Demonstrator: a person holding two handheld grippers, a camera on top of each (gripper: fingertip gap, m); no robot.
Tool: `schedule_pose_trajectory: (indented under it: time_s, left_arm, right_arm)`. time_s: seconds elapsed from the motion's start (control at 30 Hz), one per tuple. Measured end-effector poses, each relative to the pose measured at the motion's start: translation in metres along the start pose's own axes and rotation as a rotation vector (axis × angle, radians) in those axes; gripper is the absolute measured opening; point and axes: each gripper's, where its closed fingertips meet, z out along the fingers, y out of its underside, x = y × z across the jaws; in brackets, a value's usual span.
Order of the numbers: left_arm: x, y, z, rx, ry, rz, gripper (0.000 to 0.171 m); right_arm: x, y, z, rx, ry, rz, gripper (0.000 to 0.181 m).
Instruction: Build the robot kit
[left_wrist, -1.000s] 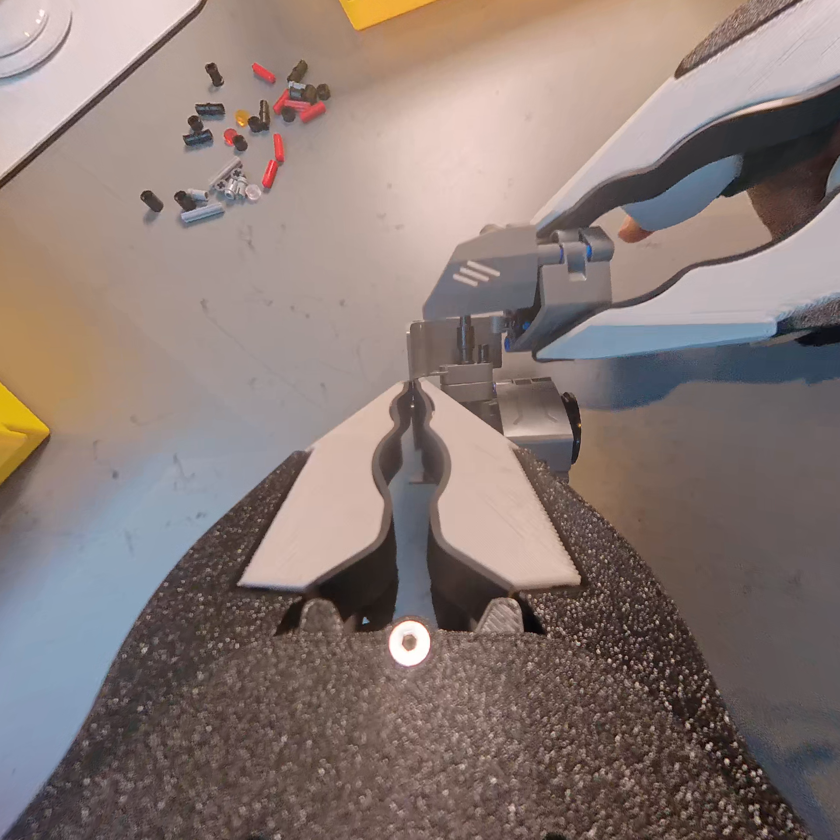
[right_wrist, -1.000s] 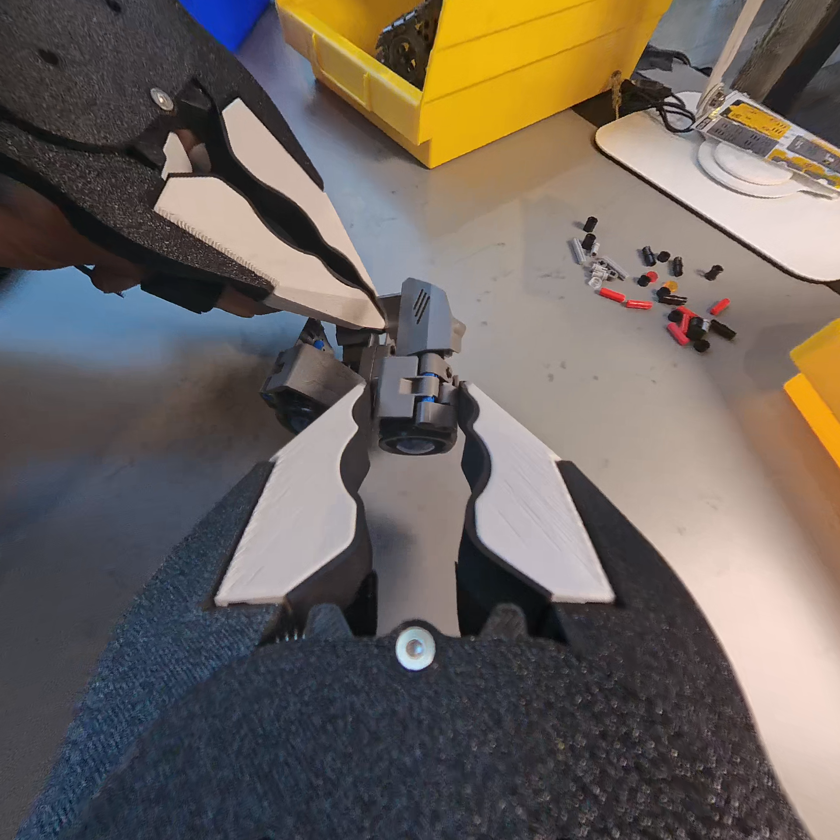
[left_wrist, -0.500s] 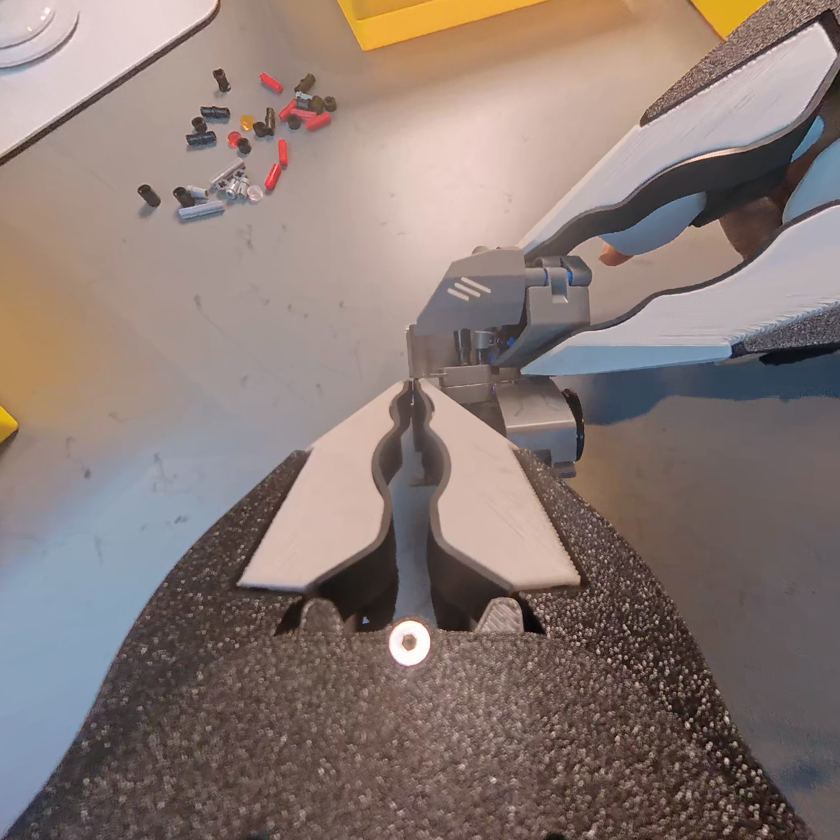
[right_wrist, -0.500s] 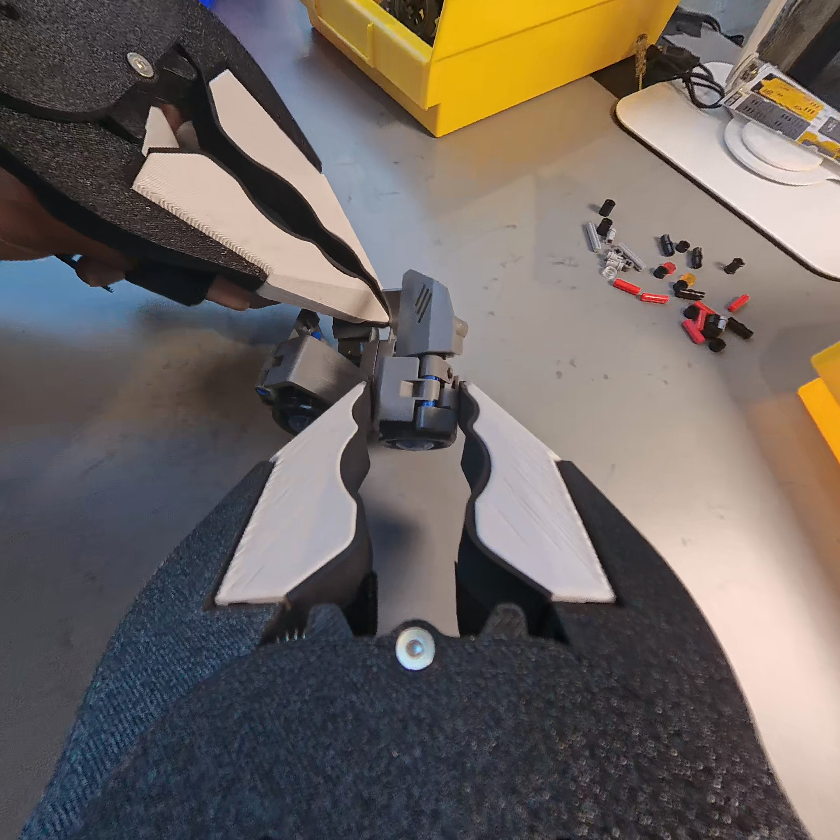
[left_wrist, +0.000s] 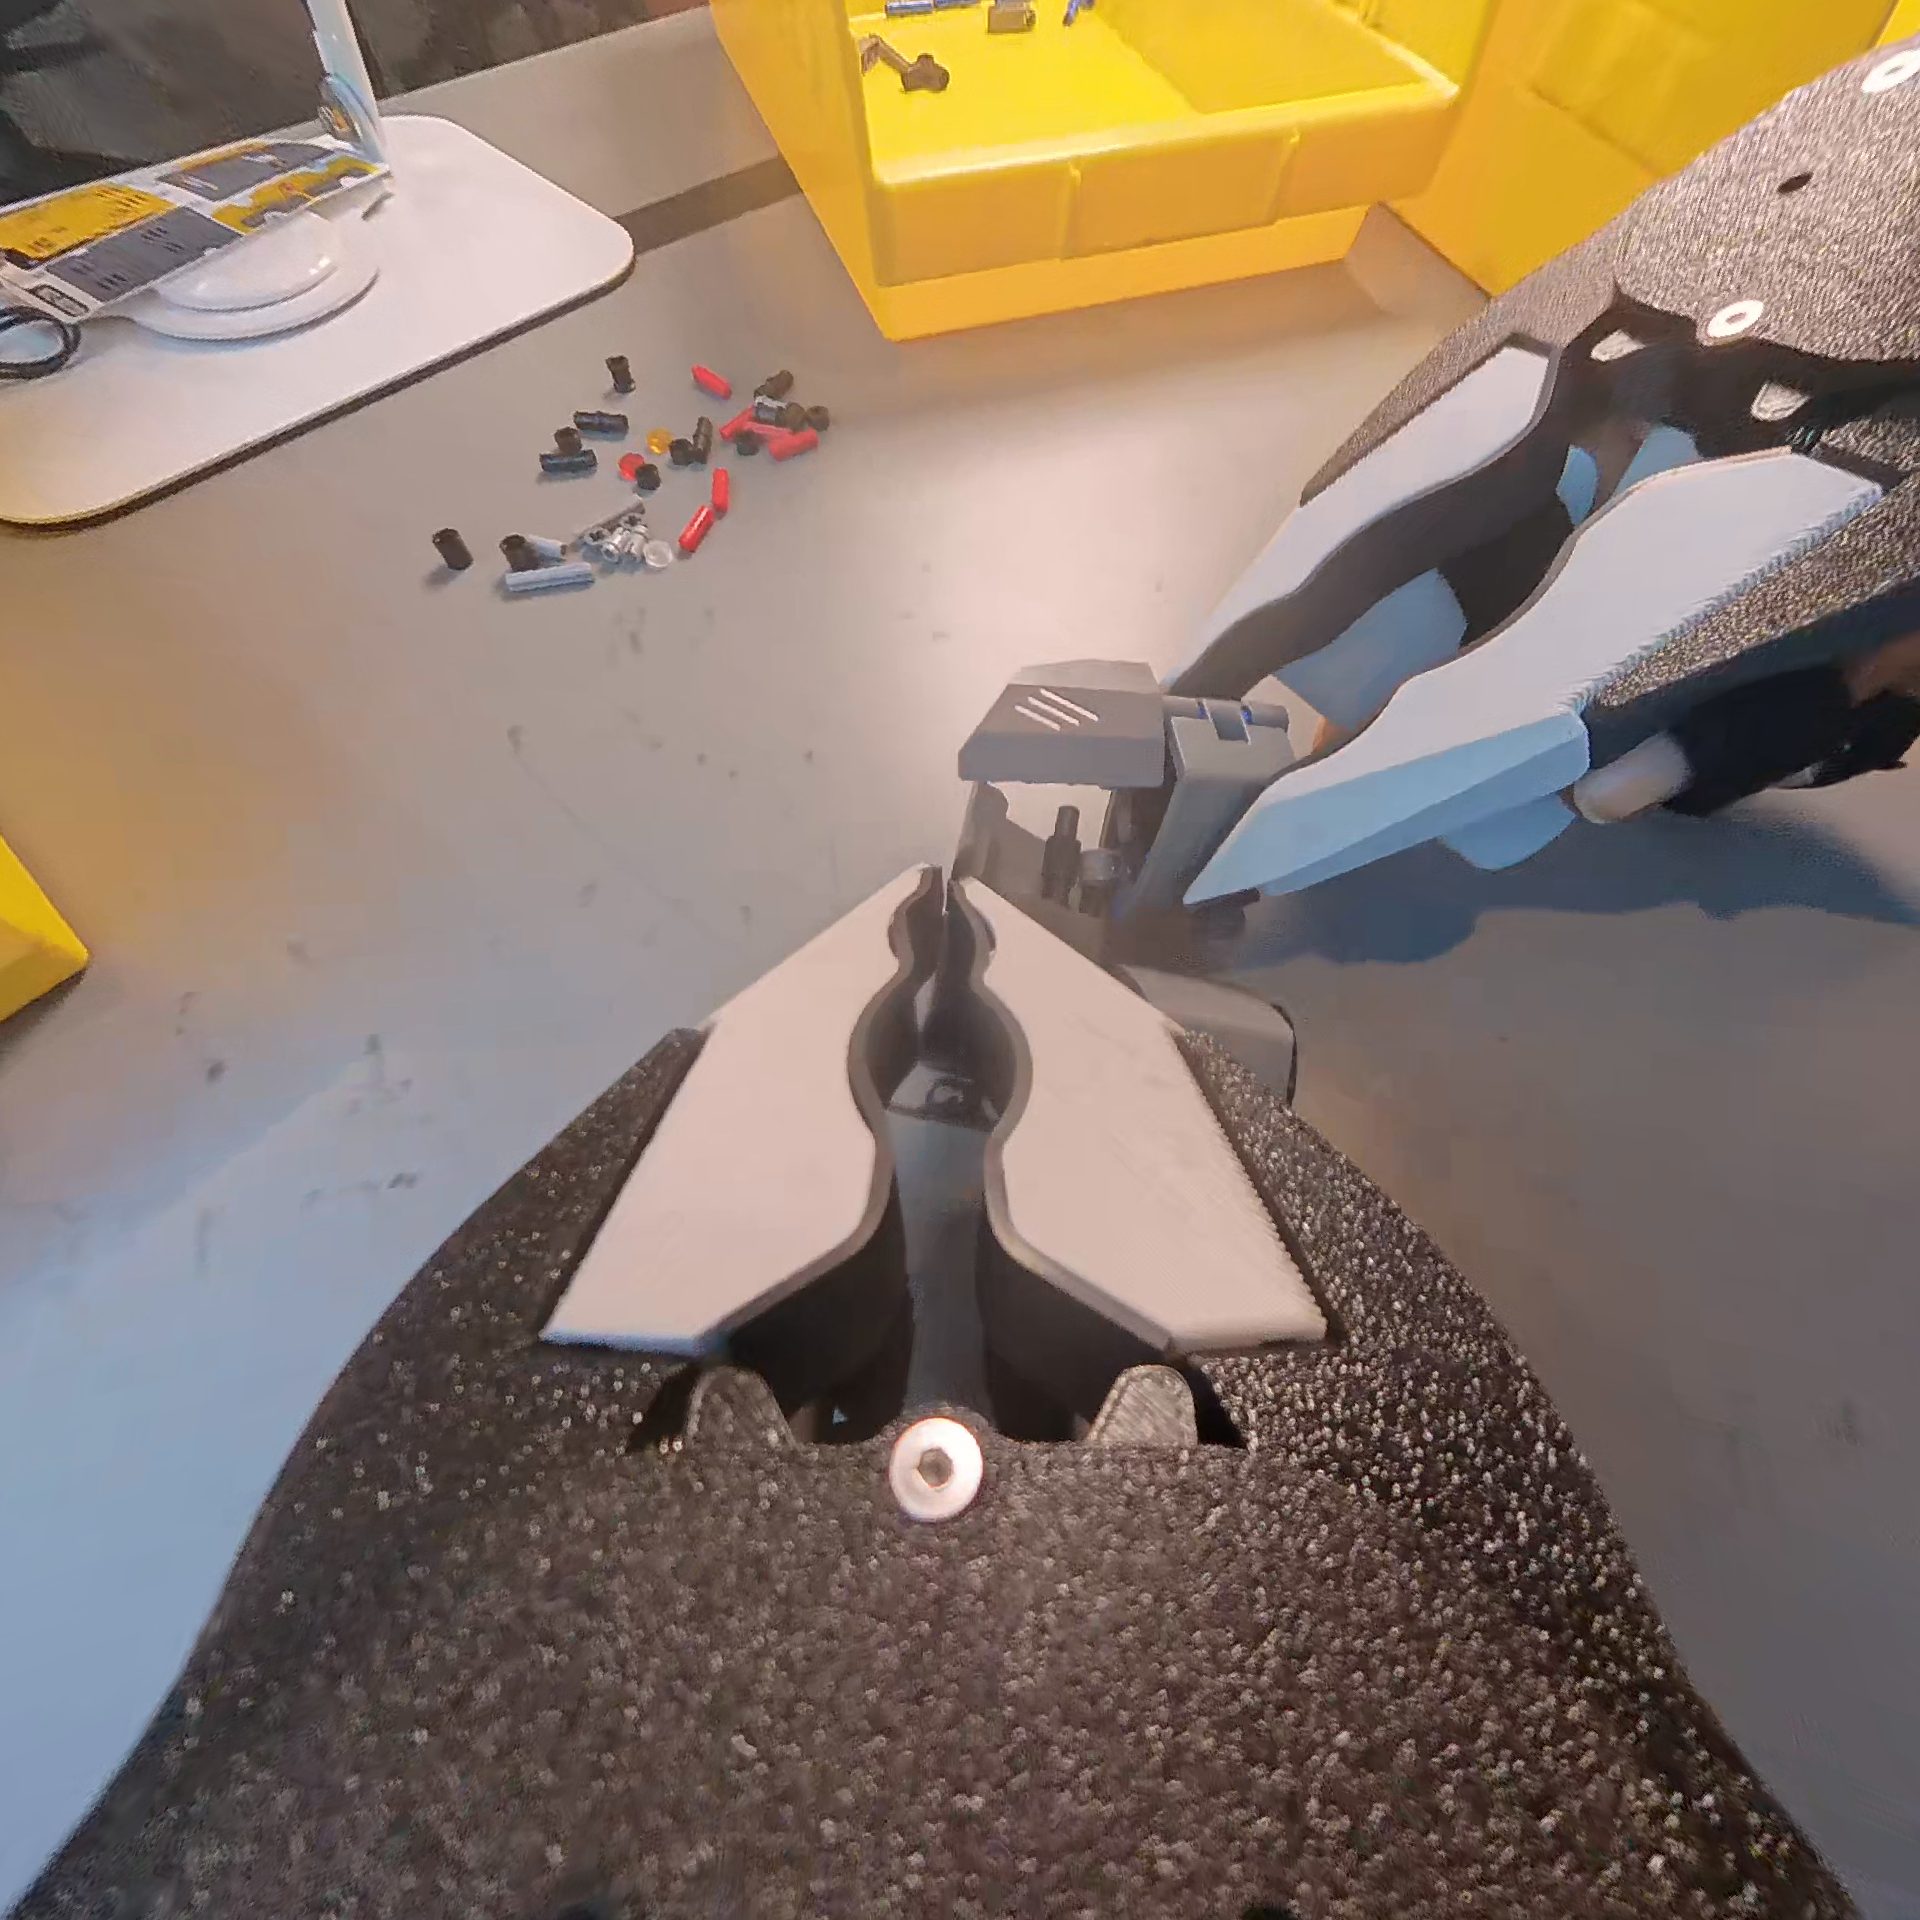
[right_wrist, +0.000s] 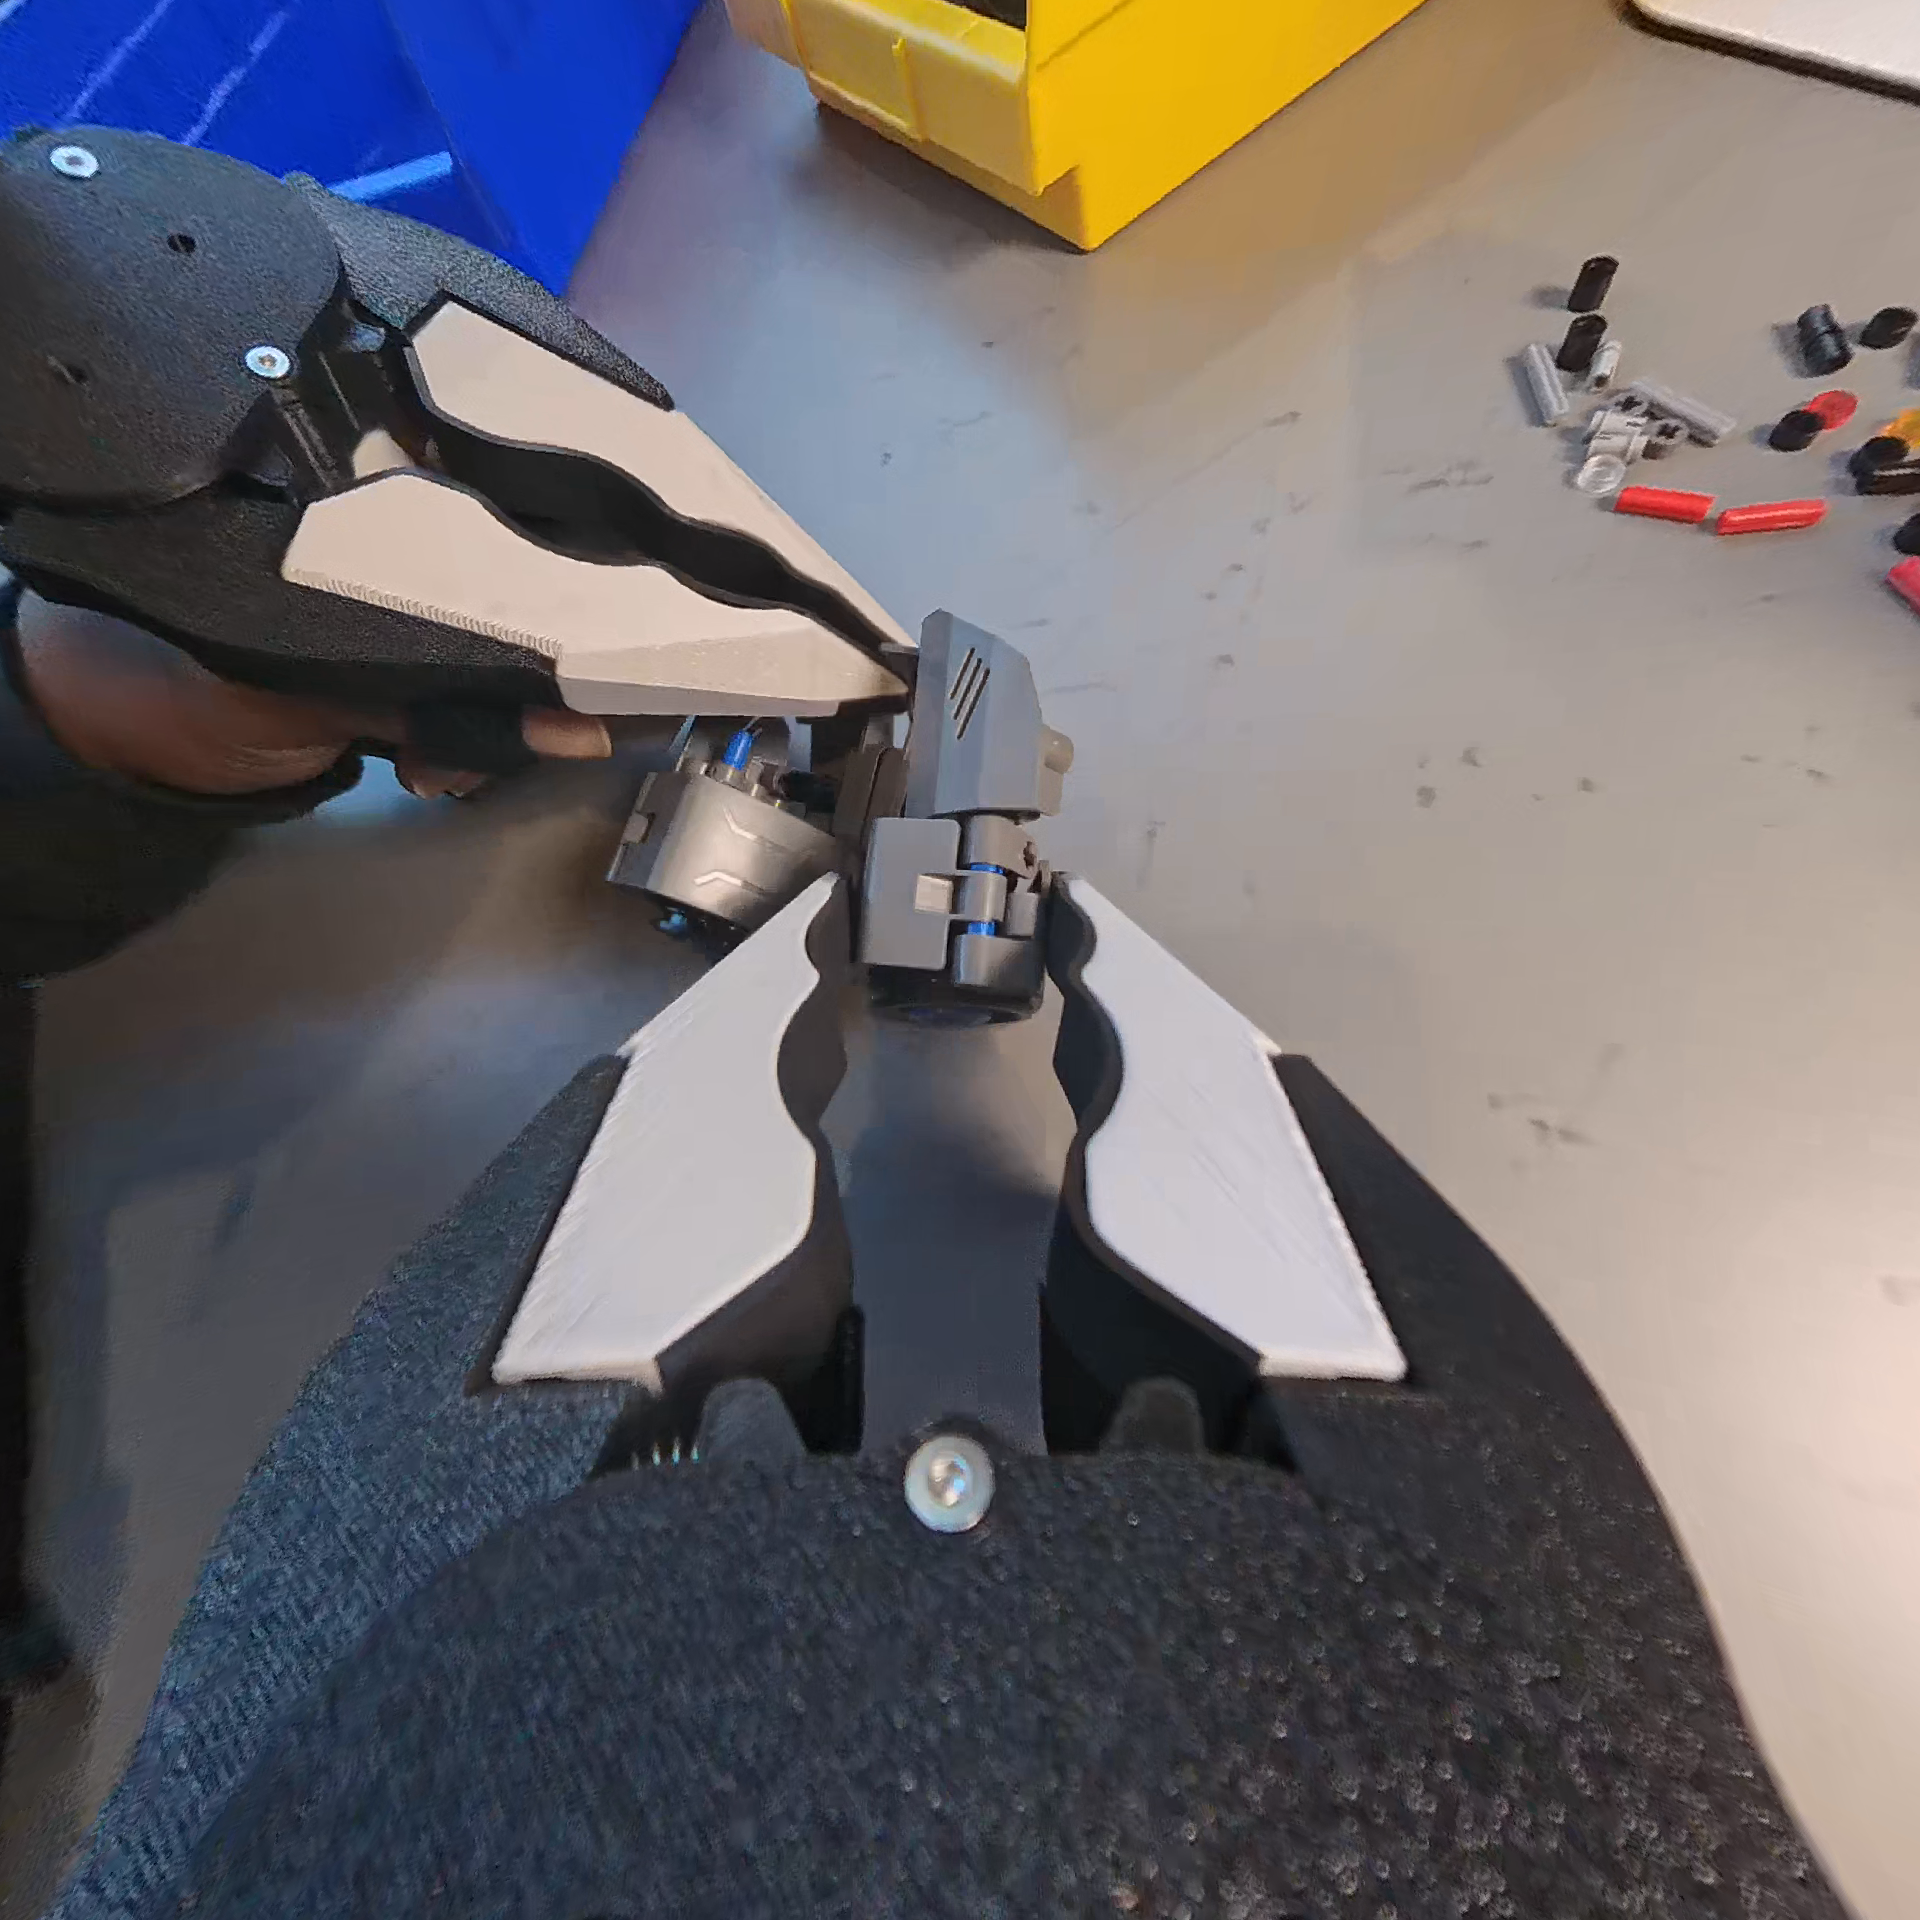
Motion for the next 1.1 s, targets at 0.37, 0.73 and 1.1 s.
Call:
schedule_pose_trajectory:
  time_s: [0.37,0.73,1.1]
  left_arm:
    - [-0.002,0.005,0.002,-0.032,0.01,-0.053,0.0]
    - [-0.011,0.024,-0.014,-0.165,0.276,-0.296,0.025]
    - [0.012,0.037,-0.027,-0.251,0.489,-0.347,0.006]
  right_arm:
    - [-0.002,0.002,0.005,0.033,0.025,0.085,0.034]
    - [-0.005,0.003,0.007,-0.001,0.049,0.011,0.035]
    - [-0.009,0.005,0.006,-0.017,0.024,-0.008,0.035]
